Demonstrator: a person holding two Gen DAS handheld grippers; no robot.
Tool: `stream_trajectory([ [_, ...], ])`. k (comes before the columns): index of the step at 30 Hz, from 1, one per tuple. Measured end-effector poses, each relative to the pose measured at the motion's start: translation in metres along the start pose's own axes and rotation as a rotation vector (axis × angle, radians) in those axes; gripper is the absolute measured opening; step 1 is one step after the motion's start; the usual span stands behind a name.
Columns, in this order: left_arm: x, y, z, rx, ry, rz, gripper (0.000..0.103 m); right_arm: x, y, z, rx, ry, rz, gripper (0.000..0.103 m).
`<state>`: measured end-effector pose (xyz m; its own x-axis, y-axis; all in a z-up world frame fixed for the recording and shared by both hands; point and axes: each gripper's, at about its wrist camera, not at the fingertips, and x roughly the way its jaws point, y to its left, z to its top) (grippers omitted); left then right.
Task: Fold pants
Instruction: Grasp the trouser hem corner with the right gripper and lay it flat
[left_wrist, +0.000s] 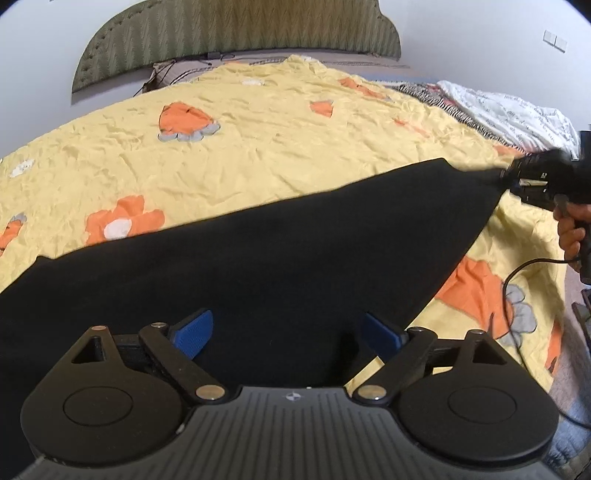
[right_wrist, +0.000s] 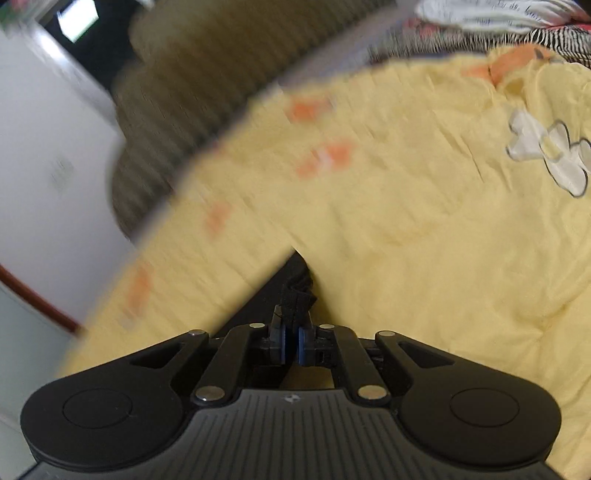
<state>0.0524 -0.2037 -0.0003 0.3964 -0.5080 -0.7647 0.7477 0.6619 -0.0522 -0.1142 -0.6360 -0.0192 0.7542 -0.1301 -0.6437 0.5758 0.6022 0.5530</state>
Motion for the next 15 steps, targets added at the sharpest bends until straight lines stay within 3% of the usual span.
stream_trajectory([
  [1,0.001,0.001,-0.002,-0.003,0.006,0.0,0.089,0.008,-0.003,-0.004,-0.021,0.043,-0.061,0.011],
  [3,-0.004,0.003,-0.006,-0.02,-0.005,0.001,0.089,-0.001,-0.003,-0.015,-0.059,0.01,-0.077,0.013],
  [5,-0.01,0.009,-0.007,-0.05,-0.024,0.014,0.09,-0.02,0.016,-0.024,-0.156,-0.081,-0.164,0.021],
  [7,-0.012,0.016,-0.004,-0.083,-0.034,0.025,0.09,-0.038,0.052,-0.042,-0.349,-0.209,-0.268,0.025],
  [9,-0.009,0.023,0.002,-0.129,-0.039,0.047,0.09,-0.039,0.091,-0.06,-0.596,-0.228,-0.205,0.028],
  [12,0.005,0.026,0.012,-0.189,-0.024,0.037,0.09,-0.017,0.14,-0.084,-0.846,-0.06,-0.03,0.038],
  [15,0.023,0.018,0.018,-0.182,-0.018,0.059,0.09,0.018,0.177,-0.101,-0.982,0.028,0.01,0.038],
])
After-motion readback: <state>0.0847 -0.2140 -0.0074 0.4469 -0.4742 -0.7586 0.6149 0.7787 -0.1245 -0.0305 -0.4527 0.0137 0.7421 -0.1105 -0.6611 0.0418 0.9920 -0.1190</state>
